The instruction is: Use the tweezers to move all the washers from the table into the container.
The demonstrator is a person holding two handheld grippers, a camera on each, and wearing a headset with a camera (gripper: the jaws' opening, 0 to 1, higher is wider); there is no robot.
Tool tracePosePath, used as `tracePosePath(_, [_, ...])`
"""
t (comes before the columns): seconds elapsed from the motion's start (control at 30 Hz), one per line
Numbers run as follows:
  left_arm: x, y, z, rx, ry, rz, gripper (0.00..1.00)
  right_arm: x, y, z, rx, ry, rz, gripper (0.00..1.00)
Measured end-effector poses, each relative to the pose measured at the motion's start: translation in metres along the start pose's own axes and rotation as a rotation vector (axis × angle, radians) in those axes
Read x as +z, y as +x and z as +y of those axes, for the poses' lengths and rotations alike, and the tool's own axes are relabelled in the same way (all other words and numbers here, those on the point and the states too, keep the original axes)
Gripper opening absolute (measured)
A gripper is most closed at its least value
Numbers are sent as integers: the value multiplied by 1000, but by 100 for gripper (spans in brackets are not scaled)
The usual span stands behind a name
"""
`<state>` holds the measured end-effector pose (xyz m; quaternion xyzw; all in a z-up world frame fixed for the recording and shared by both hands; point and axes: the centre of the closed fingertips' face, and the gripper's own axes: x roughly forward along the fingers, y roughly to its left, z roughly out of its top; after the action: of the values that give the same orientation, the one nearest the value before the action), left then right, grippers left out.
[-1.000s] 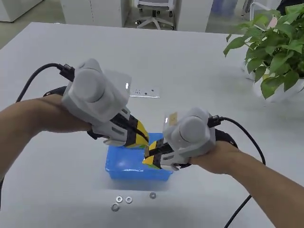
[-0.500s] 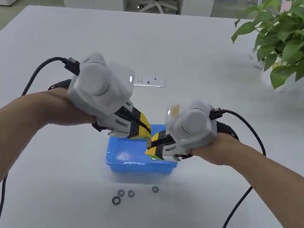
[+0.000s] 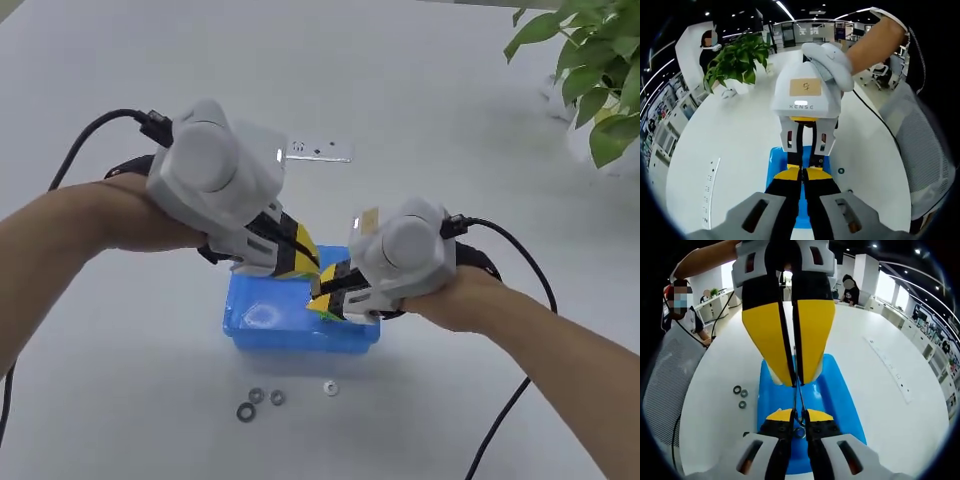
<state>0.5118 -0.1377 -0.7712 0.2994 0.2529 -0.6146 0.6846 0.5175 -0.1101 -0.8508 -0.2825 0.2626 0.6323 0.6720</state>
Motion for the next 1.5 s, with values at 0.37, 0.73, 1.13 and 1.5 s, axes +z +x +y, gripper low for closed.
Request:
tracePosePath(0.37, [-9, 8, 5, -2, -17, 6, 6, -6, 9, -3, 14, 3, 8, 11])
tracePosePath(0.73, [-10, 9, 5, 0, -19, 4, 6, -8, 9, -4, 13, -10, 10, 12])
tracePosePath(1.13, [-10, 5, 2, -7, -19, 11, 6, -4, 8, 0, 23, -25, 10, 13])
tracePosePath(1.5, [-2, -4, -1, -1, -7, 9, 6, 4, 0, 2, 12, -34, 1, 13])
